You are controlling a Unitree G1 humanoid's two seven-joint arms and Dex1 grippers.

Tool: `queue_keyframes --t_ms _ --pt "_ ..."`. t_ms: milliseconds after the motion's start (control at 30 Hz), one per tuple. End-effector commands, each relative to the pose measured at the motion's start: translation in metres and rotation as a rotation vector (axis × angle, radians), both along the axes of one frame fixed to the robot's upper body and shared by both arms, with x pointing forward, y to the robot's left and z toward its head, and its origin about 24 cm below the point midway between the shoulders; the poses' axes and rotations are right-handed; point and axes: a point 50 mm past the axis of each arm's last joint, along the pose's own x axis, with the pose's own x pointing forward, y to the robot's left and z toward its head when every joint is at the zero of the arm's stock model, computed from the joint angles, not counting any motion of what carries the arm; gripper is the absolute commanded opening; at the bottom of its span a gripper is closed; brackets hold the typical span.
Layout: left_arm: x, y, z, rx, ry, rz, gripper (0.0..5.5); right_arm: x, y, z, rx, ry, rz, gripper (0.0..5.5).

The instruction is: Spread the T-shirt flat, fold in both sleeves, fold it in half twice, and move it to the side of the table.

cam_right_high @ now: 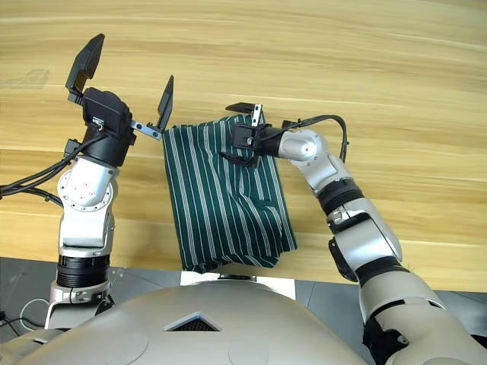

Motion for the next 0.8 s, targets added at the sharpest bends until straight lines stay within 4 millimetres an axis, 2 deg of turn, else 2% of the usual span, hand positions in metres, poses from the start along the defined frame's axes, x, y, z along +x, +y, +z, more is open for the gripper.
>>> queue_keyframes --t_ms 33,133,233,367,467,500,667,733,800 --pt "-0.002 0.002 -0.004 0.012 0.016 0.003 5.20 0.011 -0.038 -0.002 -0.115 -0.002 -0.144 5.05" --pt "-0.002 0.002 -0.003 0.014 0.013 0.002 5.20 0.024 -0.049 0.010 -0.125 -0.081 -0.230 5.05" --pt "-0.002 0.003 -0.003 0.017 0.010 0.002 5.20 0.027 -0.053 0.009 -0.149 -0.110 -0.269 5.05" --pt "-0.002 0.003 -0.003 0.021 0.011 -0.001 5.20 0.024 -0.047 0.005 -0.128 -0.104 -0.257 5.05" --pt "-0.002 0.002 -0.003 0.021 0.013 -0.003 5.20 0.025 -0.042 0.011 -0.069 -0.124 -0.259 5.05" --pt "-0.003 0.002 -0.003 0.021 0.013 -0.003 5.20 0.026 -0.038 0.018 -0.009 -0.150 -0.260 5.05" --pt "-0.002 0.011 0.007 0.009 -0.028 0.023 5.20 0.032 -0.020 0.095 0.469 -0.379 -0.274 5.05" --pt "-0.002 0.015 0.014 -0.006 -0.042 0.016 5.20 0.026 -0.022 0.119 0.568 -0.424 -0.250 5.05" --pt "-0.004 0.020 0.020 0.001 -0.055 0.011 5.20 0.019 -0.026 0.133 0.616 -0.447 -0.236 5.05"
